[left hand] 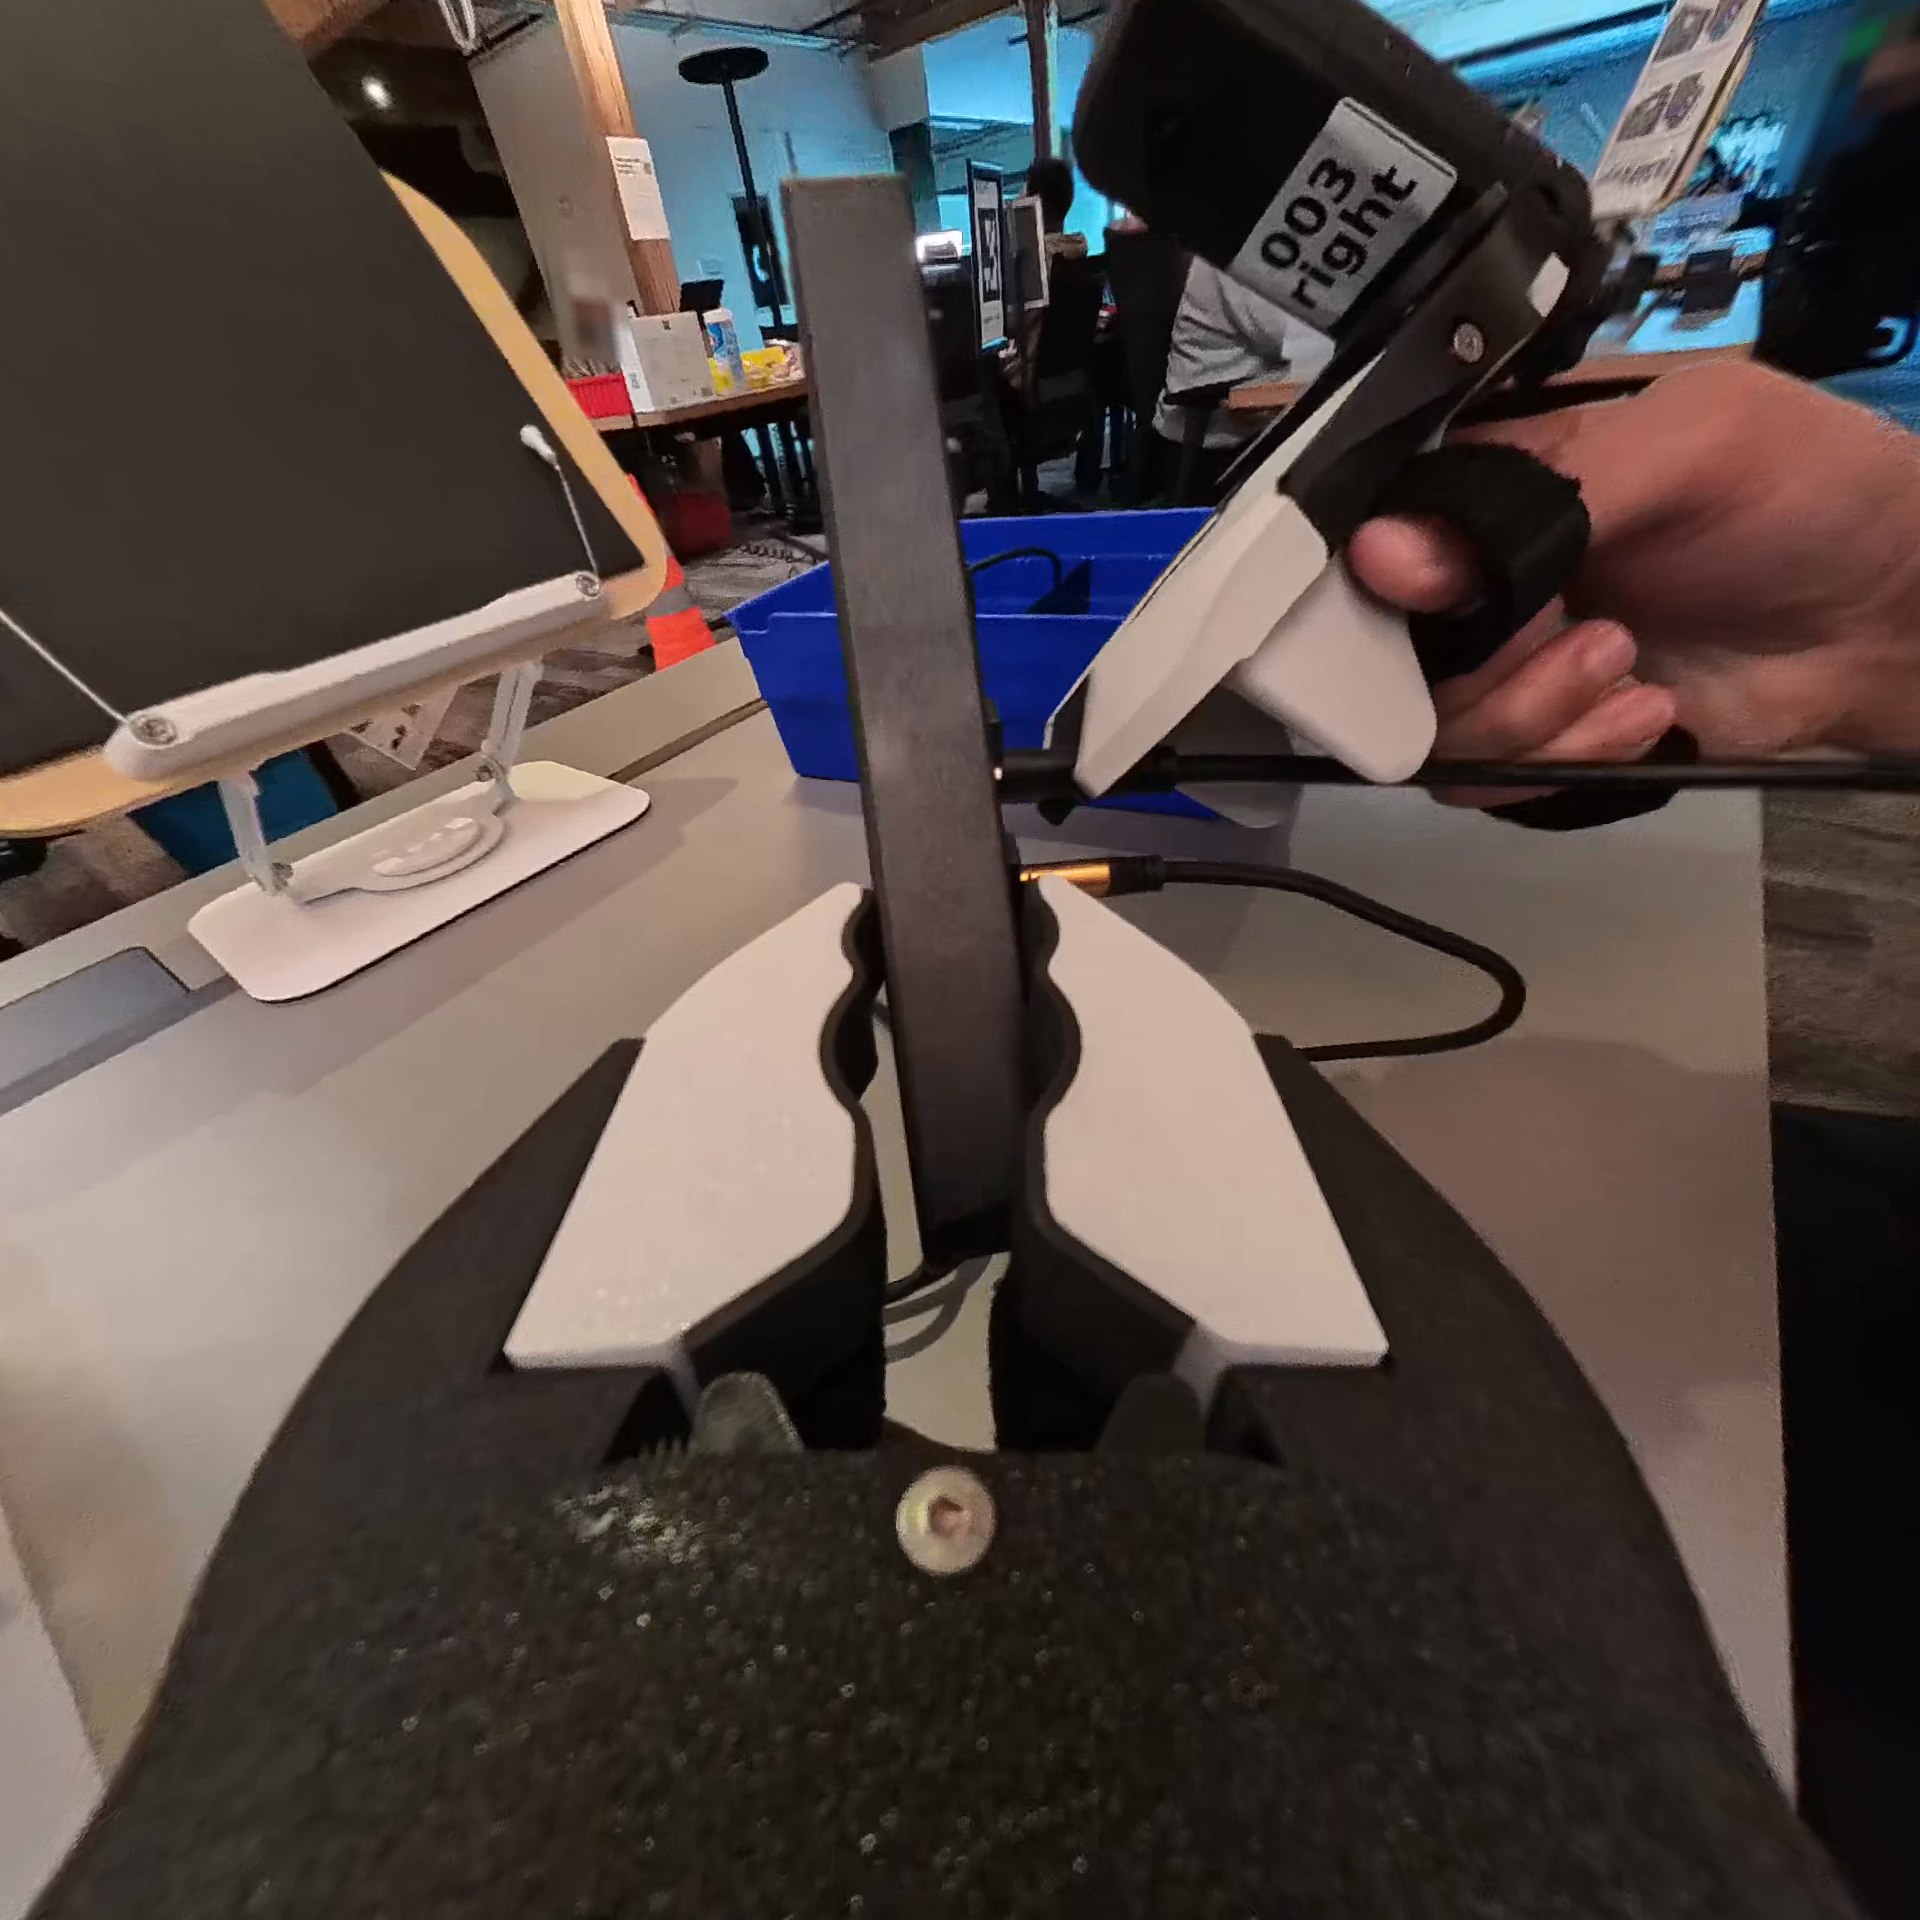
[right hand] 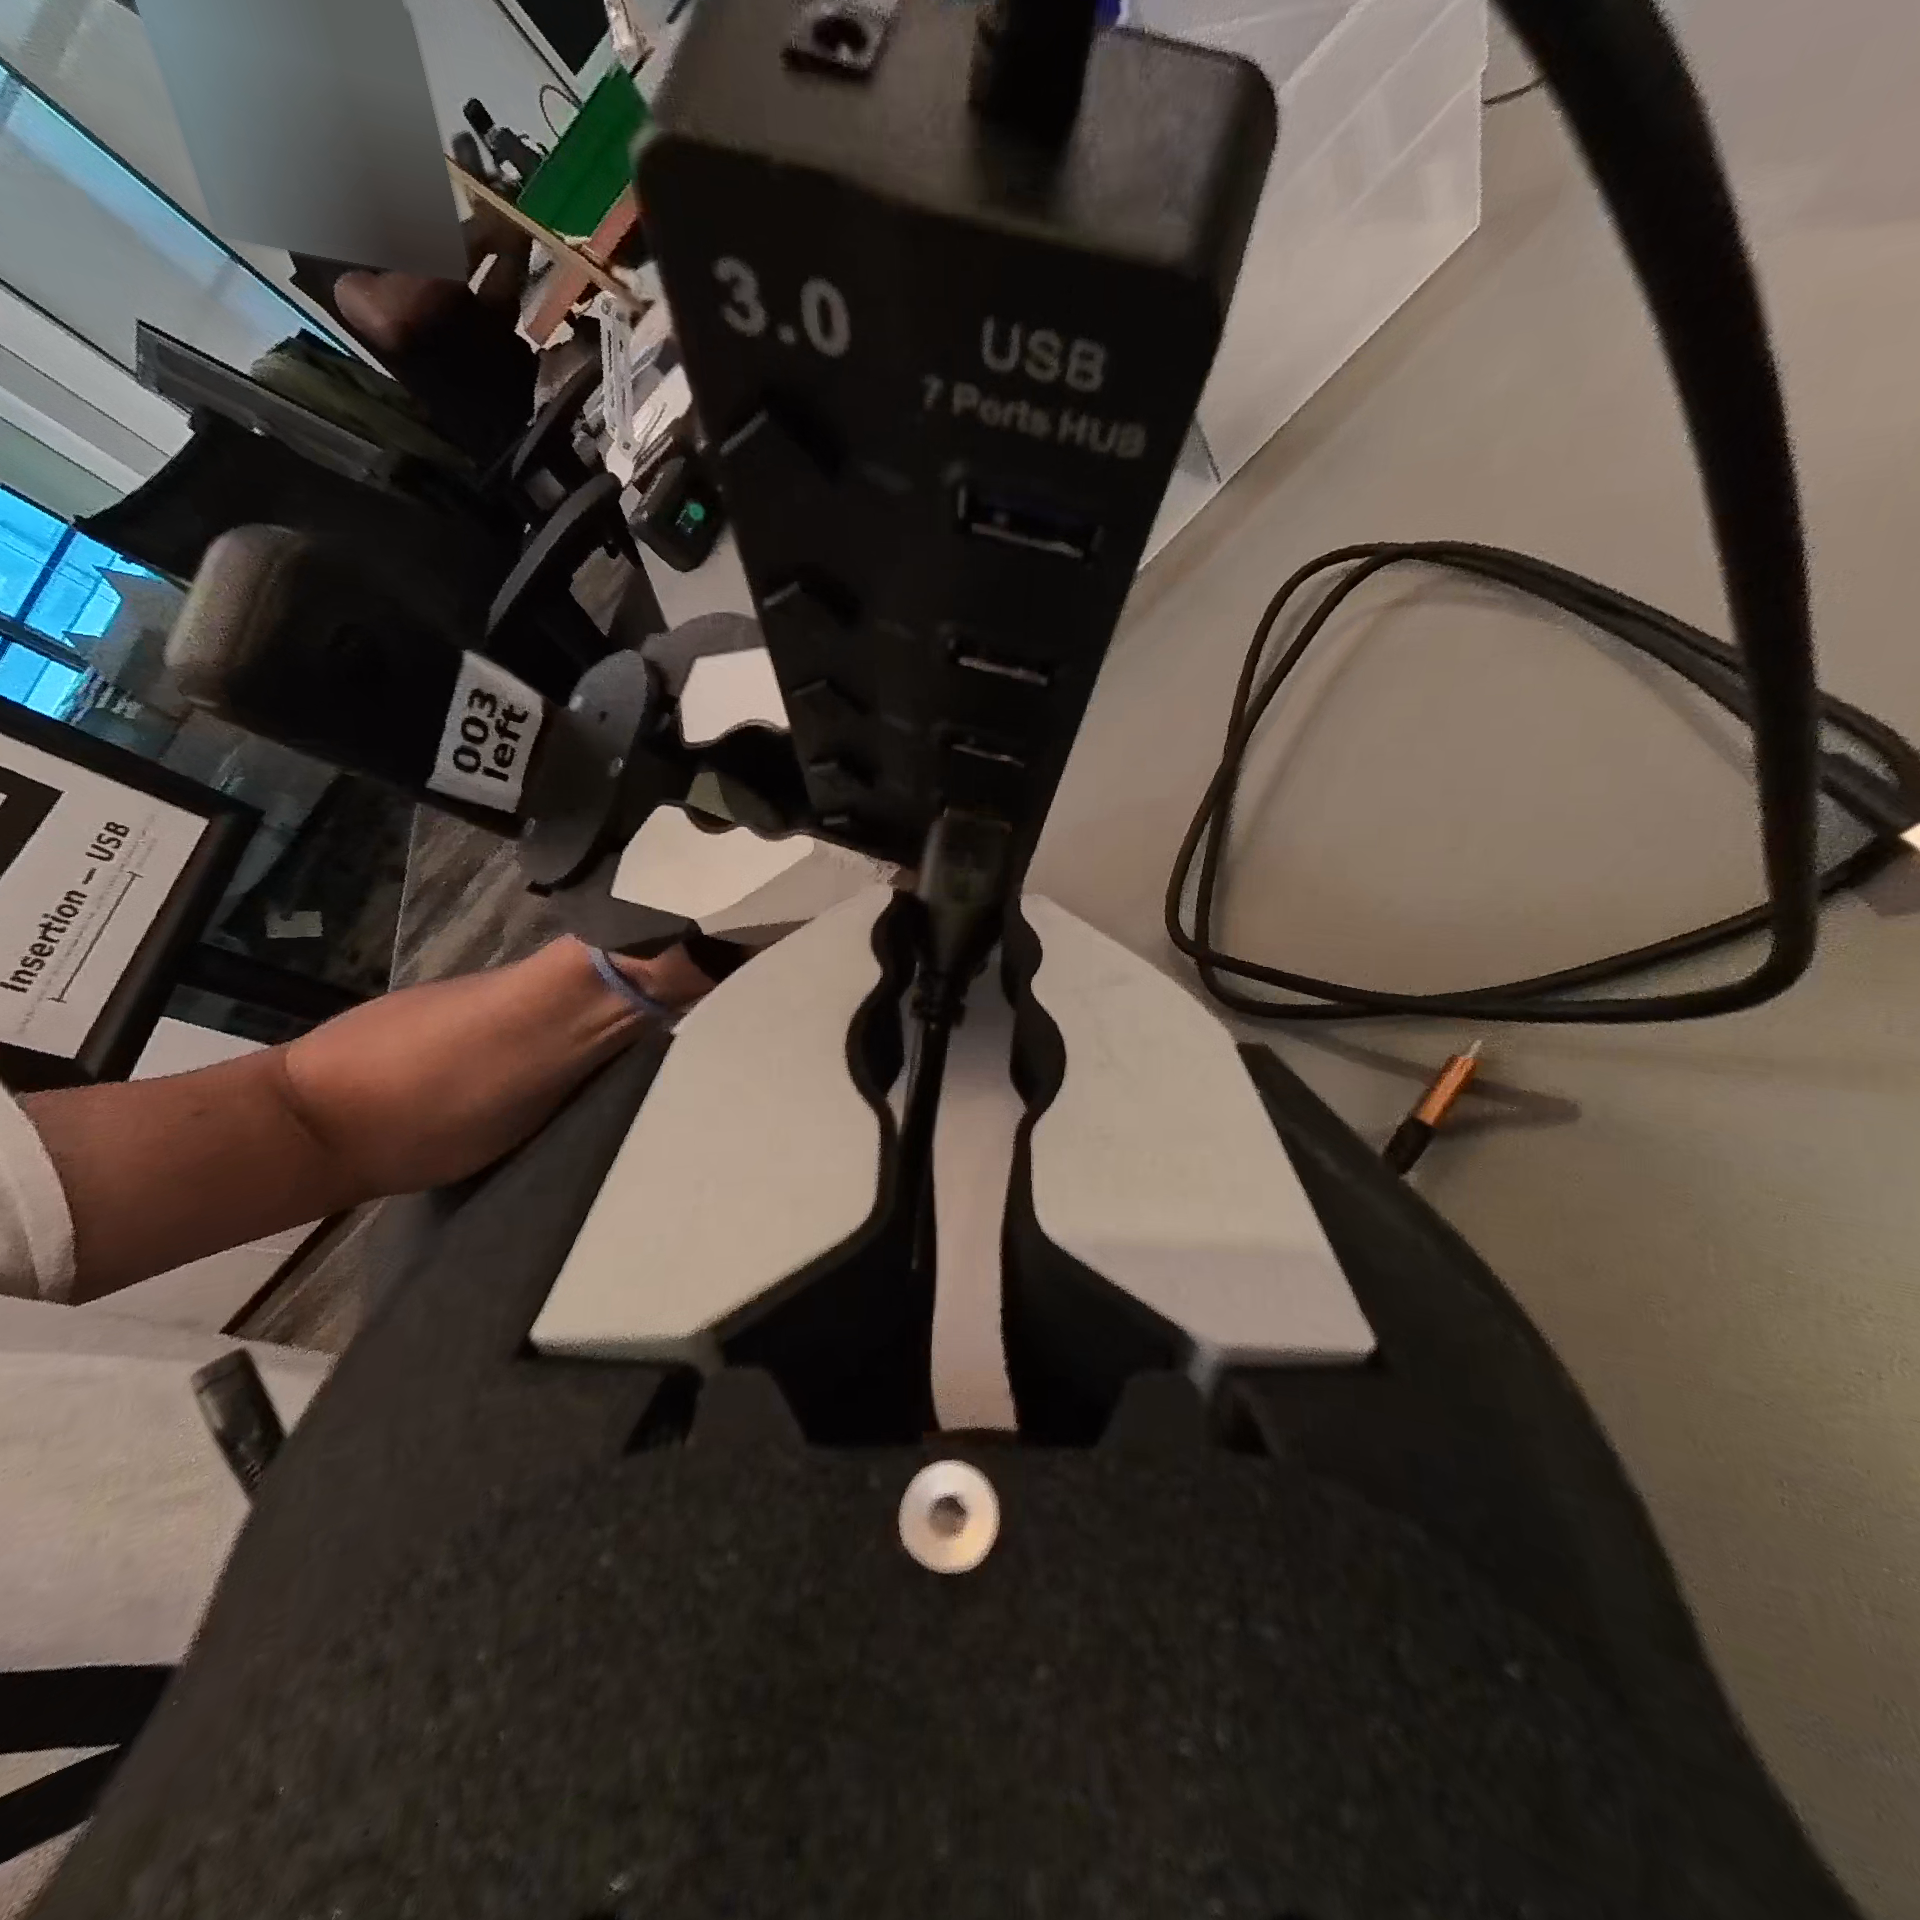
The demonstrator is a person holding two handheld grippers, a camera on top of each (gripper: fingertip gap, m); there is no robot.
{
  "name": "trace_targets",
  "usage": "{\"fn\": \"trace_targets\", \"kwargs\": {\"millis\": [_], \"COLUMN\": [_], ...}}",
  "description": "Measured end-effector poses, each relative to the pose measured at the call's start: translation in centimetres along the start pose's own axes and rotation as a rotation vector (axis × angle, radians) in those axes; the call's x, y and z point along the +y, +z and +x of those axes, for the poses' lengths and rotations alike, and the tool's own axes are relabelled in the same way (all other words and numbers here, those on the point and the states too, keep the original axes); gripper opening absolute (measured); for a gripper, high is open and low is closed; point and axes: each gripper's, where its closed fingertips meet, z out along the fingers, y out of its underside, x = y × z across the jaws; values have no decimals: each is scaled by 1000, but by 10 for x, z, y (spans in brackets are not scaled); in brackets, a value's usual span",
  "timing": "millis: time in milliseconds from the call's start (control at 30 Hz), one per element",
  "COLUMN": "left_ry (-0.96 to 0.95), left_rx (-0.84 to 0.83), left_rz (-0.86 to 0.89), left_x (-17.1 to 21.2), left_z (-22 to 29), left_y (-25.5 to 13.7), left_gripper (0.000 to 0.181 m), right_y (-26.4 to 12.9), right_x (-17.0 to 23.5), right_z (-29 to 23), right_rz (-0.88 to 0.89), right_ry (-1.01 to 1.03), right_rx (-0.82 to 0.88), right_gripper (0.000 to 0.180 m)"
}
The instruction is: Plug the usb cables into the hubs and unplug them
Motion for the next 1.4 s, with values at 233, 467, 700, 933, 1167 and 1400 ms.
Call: {"fn": "trace_targets", "kwargs": {"millis": [233,467,700,933,1167,1400], "left_ry": [32,-153,-553,-680,-657,-619], "left_rx": [-8,25,225,287,65,86], "left_rz": [-40,33,257,316,164,122], "left_x": [5,0,-20,-21,16,17], "left_z": [-1,-11,-9,5,-26,-16], "left_y": [1,-3,-12,-1,-3,-6], "left_gripper": [25,24,24,25,38,28], "right_y": [5,0,-18,5,-55,-159], "right_x": [4,-1,-37,-53,-131,-223], "right_z": [5,-4,3,-10,9,125], "right_rz": [-14,43,309,273,225,23], "right_ry": [33,-144,-99,-138,-384,-447], "right_rx": [-2,-139,-327,-374,-63,415], "right_gripper": [15,28,49,29,28,28]}}
